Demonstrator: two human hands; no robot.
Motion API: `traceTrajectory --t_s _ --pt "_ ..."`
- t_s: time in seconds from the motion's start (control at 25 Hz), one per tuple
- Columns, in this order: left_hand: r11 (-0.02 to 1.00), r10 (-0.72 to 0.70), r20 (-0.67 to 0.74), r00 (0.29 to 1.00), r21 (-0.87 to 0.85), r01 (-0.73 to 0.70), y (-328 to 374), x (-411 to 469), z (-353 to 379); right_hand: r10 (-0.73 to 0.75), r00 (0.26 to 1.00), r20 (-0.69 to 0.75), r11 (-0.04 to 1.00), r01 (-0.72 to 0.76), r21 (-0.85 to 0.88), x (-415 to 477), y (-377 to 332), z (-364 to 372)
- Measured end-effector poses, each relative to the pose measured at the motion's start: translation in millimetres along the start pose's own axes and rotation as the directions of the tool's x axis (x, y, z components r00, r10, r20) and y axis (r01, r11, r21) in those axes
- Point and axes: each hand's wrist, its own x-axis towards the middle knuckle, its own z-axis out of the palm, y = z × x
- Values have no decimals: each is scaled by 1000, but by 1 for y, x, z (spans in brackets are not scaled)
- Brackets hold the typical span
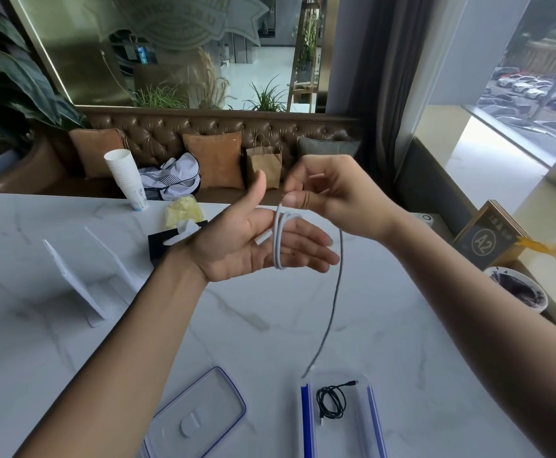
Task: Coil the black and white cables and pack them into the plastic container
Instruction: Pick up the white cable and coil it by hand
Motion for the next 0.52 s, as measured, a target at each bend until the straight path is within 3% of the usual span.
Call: traceTrajectory --t_s 0.16,0.24,0.36,0.52 --pt "943 205 76 976 -282 -176 -1 -1 -3 39 999 2 980 -38 193 -7 11 15" --pt "877 313 83 946 -408 -255 0 -1 -4 139 990 13 961 -138 240 -13 16 25" --pt "819 417 -90 904 -393 -417 2 -1 -5 287 957 41 921 -287 262 -21 23 34" --pt "753 475 -364 801 -302 -584 9 2 -7 362 926 110 917 -375 136 -30 29 37"
